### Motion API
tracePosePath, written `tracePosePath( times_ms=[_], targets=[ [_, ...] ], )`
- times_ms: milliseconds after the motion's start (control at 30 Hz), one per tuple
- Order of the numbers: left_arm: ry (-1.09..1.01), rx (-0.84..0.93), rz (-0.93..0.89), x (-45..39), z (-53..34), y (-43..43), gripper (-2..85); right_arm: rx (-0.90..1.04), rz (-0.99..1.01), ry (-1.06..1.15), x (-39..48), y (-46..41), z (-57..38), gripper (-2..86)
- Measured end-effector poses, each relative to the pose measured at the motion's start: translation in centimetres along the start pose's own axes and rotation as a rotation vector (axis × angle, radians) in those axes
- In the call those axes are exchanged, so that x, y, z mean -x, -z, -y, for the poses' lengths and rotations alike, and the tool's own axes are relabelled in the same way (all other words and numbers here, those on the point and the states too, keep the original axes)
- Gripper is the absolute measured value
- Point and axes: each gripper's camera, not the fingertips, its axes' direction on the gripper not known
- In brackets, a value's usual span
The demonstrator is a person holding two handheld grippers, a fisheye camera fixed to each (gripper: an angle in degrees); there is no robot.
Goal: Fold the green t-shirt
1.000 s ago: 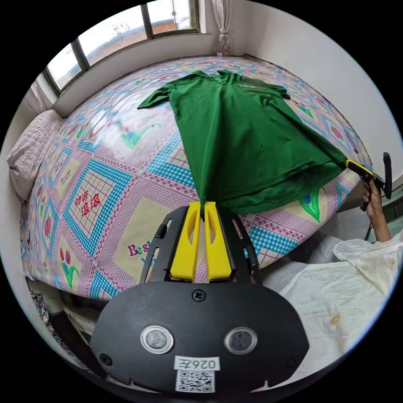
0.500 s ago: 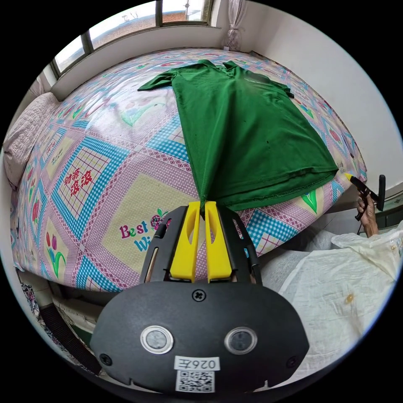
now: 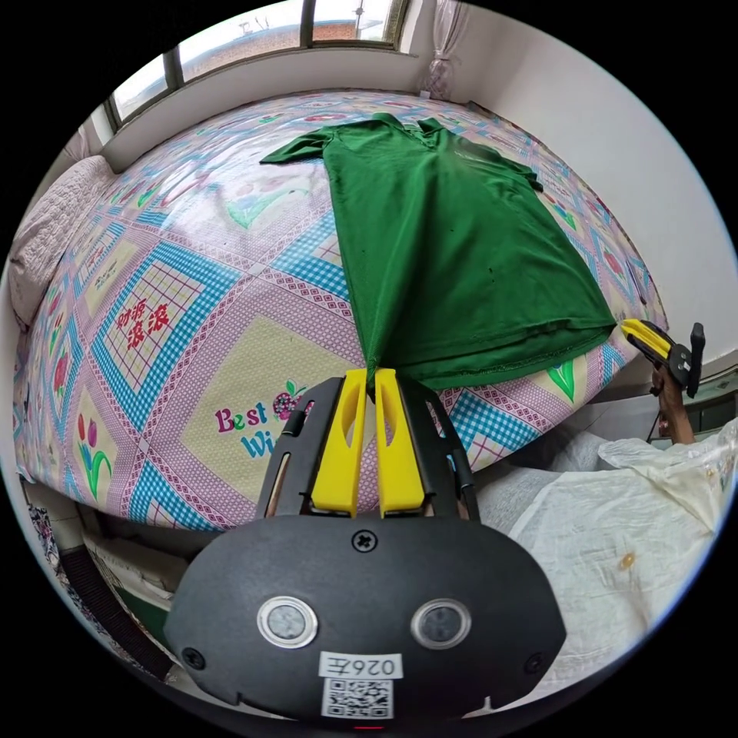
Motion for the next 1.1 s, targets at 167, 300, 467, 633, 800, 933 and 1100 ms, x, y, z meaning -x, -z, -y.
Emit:
tracePosePath(
  times_ms=[167,300,467,633,800,933,1100],
  targets=[
    [0.022,0.005,-0.013,1.3,0.1,-0.4,0.0,0.026,-0.096,0.099,1.7,-0.9,0.3,2.7],
    [0.024,0.003,-0.017,2.2,0.2,-0.4,0.0,0.027,-0.124,0.158,2.4,-1.7,0.8,2.4],
    [0.018,-0.001,-0.020,3.6,0.4,-0.4,0.0,0.027,-0.147,0.182,1.5,-3.4,1.9,-0.5],
    [0.050,-0.070,-0.105,5.8,0.1,1.4,-0.1,-0.017,0.059,0.069,-3.3,-0.8,1.9,-1.5],
    [0.113,-0.143,-0.251,9.3,-1.1,3.1,-0.3,-0.170,0.267,-0.160,-9.8,3.5,-1.4,-1.5],
    [0.189,-0.082,-0.333,12.9,-2.2,0.8,-0.4,-0.001,0.340,-0.188,-12.0,-1.6,-3.8,-1.5],
    [0.325,-0.115,-0.549,17.7,-3.8,-1.4,-0.3,-0.129,0.534,-0.414,-16.5,-3.0,-6.4,-1.5]
  ],
)
